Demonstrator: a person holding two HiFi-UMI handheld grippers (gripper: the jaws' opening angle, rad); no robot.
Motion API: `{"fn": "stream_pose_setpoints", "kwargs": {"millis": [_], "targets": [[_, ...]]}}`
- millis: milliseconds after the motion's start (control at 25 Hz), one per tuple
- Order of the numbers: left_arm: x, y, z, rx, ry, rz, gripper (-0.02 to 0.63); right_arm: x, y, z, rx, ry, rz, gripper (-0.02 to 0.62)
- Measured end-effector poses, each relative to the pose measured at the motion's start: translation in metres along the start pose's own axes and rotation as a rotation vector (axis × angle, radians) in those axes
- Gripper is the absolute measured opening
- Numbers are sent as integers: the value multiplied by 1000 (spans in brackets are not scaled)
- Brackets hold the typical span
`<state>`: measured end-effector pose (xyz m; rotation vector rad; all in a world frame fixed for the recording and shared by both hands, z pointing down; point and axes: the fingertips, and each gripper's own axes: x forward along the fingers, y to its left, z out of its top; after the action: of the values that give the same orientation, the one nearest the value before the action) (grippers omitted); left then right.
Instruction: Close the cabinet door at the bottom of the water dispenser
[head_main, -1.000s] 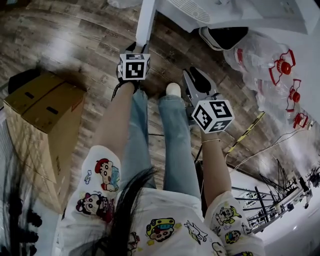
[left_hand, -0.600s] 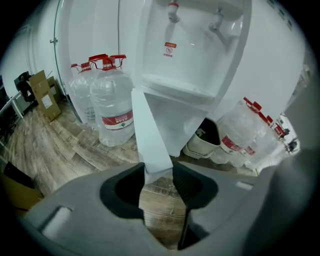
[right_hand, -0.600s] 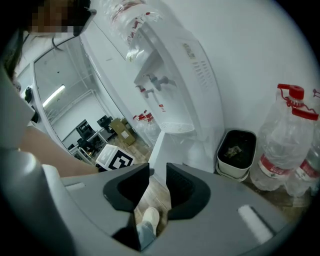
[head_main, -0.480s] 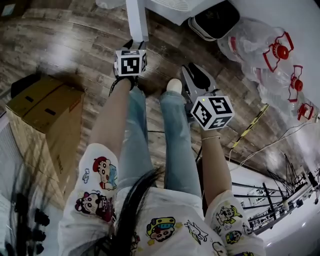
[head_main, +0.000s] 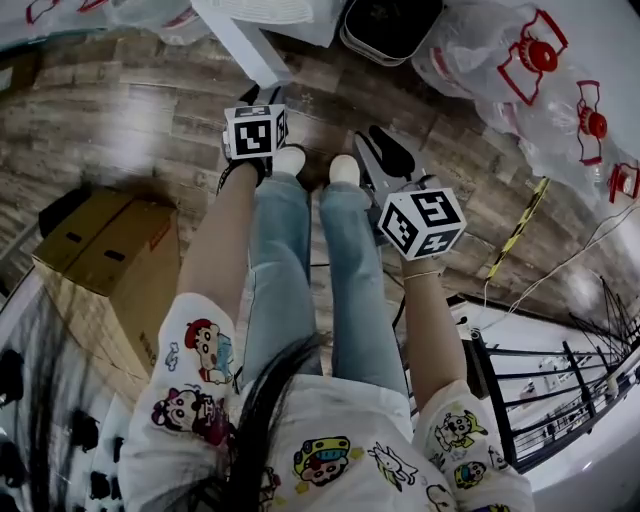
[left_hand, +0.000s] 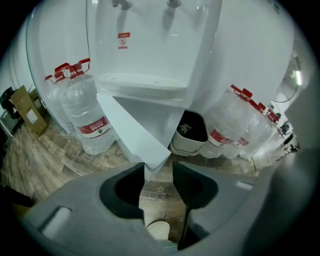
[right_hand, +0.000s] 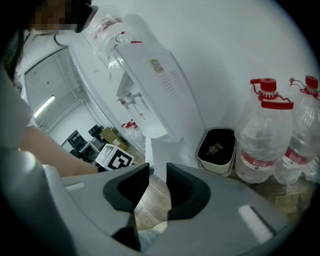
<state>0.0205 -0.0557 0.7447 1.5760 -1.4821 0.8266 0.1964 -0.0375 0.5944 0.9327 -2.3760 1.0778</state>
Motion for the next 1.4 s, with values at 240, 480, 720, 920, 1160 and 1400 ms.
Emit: {"fn": "stream_pose_setpoints", "kwargs": {"millis": [240, 480, 720, 920, 1160, 1400], "targets": [[14, -24, 18, 71, 32, -33, 173, -15, -24, 6, 47, -35, -39, 121], [26, -51, 35, 149, 68, -85, 174, -19, -48, 5, 123, -63, -78, 121], [38, -66, 57, 189, 75, -107, 175, -15, -61, 13, 163, -77, -105, 121], [48, -76, 73, 208, 80, -123, 175, -8, -75, 19, 182, -66, -129, 120], [58, -84, 89, 225, 80, -136, 175, 4, -86, 28, 171, -43, -141, 121], [67, -91, 98, 231, 82, -149, 176, 10, -89, 34, 176, -42, -139, 121]]}}
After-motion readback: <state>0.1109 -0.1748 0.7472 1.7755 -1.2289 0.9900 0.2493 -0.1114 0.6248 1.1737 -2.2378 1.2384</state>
